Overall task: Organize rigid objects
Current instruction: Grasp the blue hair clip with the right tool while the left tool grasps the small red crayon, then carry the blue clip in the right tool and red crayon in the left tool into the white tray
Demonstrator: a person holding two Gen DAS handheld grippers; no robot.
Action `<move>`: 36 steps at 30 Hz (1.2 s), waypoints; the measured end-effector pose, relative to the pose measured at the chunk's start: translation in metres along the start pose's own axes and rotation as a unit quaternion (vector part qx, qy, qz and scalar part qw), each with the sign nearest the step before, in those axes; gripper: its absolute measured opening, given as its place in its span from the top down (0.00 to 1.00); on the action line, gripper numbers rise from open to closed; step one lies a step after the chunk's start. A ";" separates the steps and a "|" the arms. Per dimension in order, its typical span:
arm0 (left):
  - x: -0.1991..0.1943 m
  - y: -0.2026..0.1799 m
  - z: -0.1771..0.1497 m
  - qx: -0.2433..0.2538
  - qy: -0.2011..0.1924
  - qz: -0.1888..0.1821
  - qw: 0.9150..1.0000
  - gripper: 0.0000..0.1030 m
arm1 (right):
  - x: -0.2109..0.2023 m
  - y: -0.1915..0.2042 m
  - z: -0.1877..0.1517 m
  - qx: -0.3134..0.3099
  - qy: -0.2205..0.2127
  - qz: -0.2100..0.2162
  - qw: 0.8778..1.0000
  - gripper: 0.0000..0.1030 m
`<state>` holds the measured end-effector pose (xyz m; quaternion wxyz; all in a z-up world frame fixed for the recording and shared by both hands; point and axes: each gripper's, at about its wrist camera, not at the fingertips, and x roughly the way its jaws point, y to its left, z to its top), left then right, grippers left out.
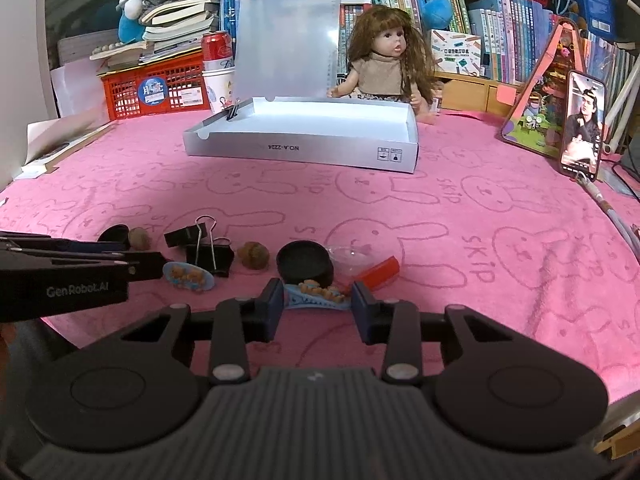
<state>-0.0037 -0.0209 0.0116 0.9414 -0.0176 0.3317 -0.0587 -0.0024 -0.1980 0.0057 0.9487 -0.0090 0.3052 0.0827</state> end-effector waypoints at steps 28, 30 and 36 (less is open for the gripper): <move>0.004 0.011 -0.001 0.028 -0.010 -0.008 1.000 0.89 | -0.002 0.003 0.000 -0.011 -0.005 0.004 1.000 0.59; 0.004 0.010 0.000 0.030 -0.009 -0.007 0.999 0.90 | -0.002 0.003 0.001 -0.012 -0.008 0.004 1.000 0.59; -0.003 0.009 0.006 0.024 -0.011 -0.021 0.999 0.90 | -0.005 0.002 0.004 -0.011 -0.013 0.005 1.000 0.59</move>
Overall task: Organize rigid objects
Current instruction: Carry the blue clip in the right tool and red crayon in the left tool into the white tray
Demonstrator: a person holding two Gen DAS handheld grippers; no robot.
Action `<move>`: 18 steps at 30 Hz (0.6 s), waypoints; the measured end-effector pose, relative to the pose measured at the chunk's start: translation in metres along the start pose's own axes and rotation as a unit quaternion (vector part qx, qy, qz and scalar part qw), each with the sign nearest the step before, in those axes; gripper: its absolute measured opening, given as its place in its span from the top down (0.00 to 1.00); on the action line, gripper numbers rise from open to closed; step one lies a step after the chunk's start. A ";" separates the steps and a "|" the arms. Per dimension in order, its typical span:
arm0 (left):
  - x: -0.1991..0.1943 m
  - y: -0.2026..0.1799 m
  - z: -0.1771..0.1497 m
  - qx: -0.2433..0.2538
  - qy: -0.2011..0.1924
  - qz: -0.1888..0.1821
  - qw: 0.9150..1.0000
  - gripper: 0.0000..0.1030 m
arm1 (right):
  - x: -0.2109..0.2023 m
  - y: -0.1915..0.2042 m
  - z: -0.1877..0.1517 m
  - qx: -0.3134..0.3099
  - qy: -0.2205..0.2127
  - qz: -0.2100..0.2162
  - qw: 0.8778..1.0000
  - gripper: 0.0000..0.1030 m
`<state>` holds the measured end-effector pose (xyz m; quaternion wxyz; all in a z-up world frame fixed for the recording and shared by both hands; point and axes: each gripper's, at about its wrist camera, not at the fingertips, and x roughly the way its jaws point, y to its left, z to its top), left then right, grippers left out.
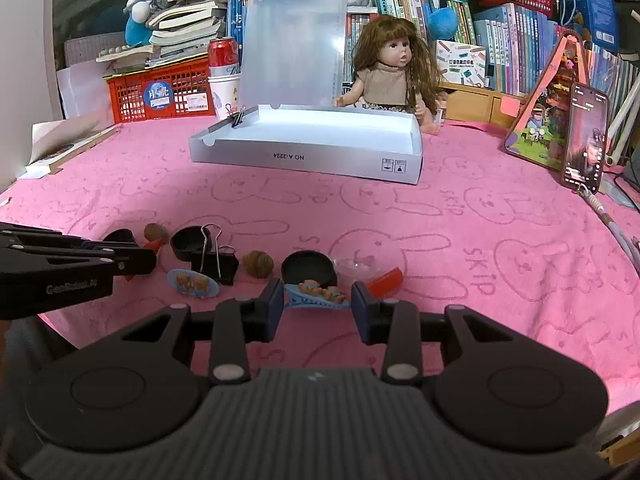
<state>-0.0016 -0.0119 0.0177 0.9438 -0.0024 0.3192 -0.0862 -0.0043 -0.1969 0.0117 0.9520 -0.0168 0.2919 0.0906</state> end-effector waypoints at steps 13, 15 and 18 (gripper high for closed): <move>-0.010 0.002 0.033 -0.006 -0.019 -0.014 1.000 0.90 | 0.001 -0.008 0.027 0.008 -0.017 -0.004 1.000 0.59; -0.008 0.003 0.040 -0.005 -0.021 -0.014 1.000 0.90 | 0.004 -0.010 0.032 0.008 -0.020 -0.008 1.000 0.59; -0.002 0.005 0.051 -0.006 -0.022 -0.010 1.000 0.90 | 0.009 -0.016 0.040 0.019 -0.019 -0.010 1.000 0.59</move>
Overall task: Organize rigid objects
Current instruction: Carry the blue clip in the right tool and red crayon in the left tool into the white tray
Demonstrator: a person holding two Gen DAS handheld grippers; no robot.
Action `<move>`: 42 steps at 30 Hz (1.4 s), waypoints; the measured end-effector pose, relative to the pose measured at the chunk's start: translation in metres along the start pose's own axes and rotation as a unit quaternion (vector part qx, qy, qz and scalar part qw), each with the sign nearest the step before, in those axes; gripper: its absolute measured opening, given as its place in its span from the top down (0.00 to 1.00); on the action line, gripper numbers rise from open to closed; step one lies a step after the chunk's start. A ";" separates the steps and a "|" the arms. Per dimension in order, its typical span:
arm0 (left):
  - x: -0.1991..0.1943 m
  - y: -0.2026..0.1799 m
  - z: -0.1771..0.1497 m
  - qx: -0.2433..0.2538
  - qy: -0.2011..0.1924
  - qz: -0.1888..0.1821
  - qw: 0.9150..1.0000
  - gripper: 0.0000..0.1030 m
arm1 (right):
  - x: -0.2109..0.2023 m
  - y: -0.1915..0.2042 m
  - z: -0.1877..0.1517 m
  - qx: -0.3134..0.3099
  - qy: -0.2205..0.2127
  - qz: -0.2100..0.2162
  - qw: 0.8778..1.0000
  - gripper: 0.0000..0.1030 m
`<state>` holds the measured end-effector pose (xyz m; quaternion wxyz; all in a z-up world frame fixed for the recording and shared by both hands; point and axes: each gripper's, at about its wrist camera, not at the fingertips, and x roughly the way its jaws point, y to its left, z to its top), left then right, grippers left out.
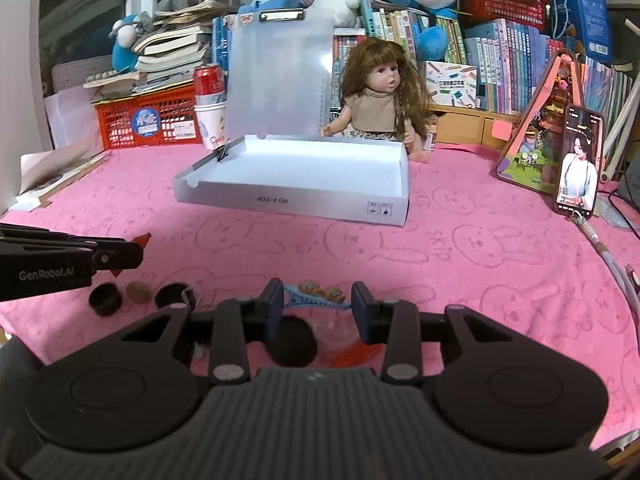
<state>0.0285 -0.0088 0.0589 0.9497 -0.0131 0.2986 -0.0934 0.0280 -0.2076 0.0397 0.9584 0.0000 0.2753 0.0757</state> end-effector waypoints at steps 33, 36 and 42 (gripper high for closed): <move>0.154 0.033 0.157 -0.030 0.045 -0.024 0.998 0.90 | 0.136 -0.055 0.127 0.078 0.042 0.023 0.996 0.59; 0.178 0.034 0.169 -0.030 0.051 -0.020 0.998 0.90 | 0.160 -0.060 0.141 0.086 0.054 0.024 0.995 0.59; 0.228 0.030 0.186 -0.018 0.051 -0.003 0.999 0.90 | 0.211 -0.067 0.160 0.094 0.078 0.019 0.992 0.59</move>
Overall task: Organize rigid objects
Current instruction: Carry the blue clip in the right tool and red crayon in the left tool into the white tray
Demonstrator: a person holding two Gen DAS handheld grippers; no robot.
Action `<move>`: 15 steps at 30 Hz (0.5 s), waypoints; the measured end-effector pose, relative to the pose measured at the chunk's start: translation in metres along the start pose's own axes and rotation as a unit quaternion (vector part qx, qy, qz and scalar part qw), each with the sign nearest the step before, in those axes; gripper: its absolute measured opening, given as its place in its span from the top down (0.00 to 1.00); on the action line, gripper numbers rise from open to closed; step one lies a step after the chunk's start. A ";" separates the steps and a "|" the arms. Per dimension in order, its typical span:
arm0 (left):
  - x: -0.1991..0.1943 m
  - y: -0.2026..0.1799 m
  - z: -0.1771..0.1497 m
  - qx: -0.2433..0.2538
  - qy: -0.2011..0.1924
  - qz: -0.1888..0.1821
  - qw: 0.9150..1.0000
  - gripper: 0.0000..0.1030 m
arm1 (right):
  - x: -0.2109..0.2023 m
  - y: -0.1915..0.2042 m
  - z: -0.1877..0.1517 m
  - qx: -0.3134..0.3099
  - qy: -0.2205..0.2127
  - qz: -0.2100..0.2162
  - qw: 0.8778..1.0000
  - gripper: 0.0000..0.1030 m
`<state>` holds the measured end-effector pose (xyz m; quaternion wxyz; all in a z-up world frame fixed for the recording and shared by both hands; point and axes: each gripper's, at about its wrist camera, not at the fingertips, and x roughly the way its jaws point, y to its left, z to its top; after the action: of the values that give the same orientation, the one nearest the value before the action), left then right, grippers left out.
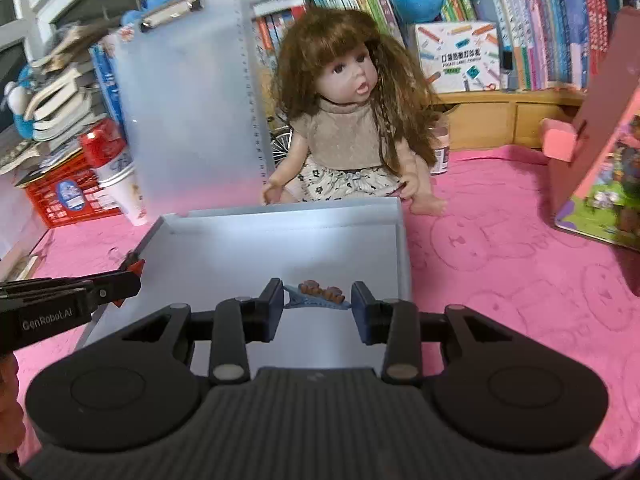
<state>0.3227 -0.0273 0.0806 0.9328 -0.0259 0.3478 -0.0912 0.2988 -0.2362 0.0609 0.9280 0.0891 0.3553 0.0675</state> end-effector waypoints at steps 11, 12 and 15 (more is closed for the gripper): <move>0.069 0.003 0.023 0.003 0.004 0.019 1.000 0.90 | 0.062 0.003 0.028 -0.002 0.017 -0.007 1.000 0.59; 0.073 0.002 0.025 0.004 0.006 0.021 1.000 0.90 | 0.066 0.003 0.028 -0.003 0.019 -0.010 1.000 0.59; 0.085 0.000 0.026 0.002 0.015 0.030 0.999 0.90 | 0.075 0.004 0.027 -0.008 0.024 -0.014 1.000 0.59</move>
<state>0.4028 -0.0440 0.0461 0.9298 -0.0119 0.3621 -0.0648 0.3723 -0.2210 0.0333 0.9209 0.0753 0.3778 0.0592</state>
